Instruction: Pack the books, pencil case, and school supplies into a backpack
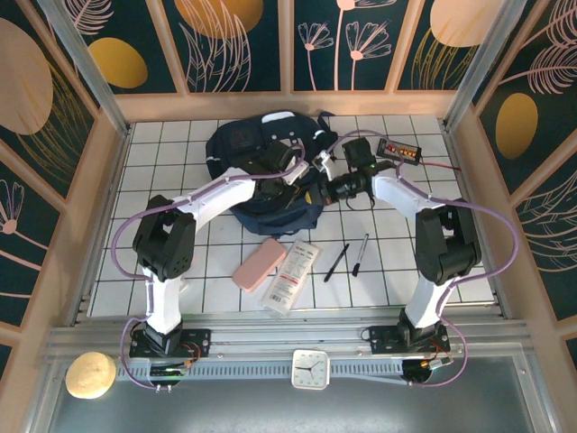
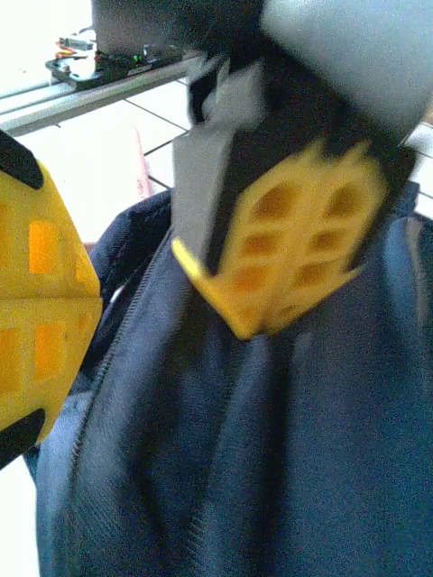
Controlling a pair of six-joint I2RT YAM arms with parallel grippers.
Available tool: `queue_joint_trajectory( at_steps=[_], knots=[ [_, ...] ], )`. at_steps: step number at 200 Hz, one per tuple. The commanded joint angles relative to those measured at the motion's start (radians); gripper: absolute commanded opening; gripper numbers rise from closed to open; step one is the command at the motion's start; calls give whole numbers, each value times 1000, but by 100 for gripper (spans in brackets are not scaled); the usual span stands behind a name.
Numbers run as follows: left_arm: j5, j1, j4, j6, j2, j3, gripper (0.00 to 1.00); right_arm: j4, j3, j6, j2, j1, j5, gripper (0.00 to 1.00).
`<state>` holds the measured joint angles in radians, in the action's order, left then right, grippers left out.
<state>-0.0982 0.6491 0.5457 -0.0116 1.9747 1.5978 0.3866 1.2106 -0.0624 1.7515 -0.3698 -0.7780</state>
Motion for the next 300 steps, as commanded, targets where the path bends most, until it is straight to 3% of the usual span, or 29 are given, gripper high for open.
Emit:
queue_joint_trajectory(
  at_steps=[1,15,33,56,93,122,161,231,252,268,291,300],
  knots=[
    [-45,-4,-27,-70,-16,42,0,-159,-87,130,-111,51,29,12],
    [-60,-3,-7,-61,-43,31,0,-203,-102,130,-161,89,98,43],
    [-78,-4,8,-50,-88,19,0,-262,-102,113,-203,129,117,67],
    [-124,-9,57,-43,-104,56,0,-339,-96,113,-210,167,98,70],
    [-191,-33,161,-15,-89,146,0,-381,-35,34,-110,199,-77,69],
    [-245,-77,146,-40,-126,125,0,-407,-37,-140,-79,179,-170,66],
    [-260,-101,146,-50,-144,127,0,-318,-13,-346,-12,138,-157,65],
    [-309,-102,126,-68,-144,139,0,-432,-5,-271,81,90,-99,61],
    [-305,-103,123,-72,-149,142,0,-442,4,-263,100,87,-75,50],
    [-298,-103,126,-70,-149,149,0,-446,6,-259,103,87,-63,26],
    [-263,-105,137,-74,-142,159,0,-449,-10,-257,83,85,-46,1],
    [-244,-105,139,-74,-143,160,0,-451,-21,-257,69,83,-36,0]
  ],
)
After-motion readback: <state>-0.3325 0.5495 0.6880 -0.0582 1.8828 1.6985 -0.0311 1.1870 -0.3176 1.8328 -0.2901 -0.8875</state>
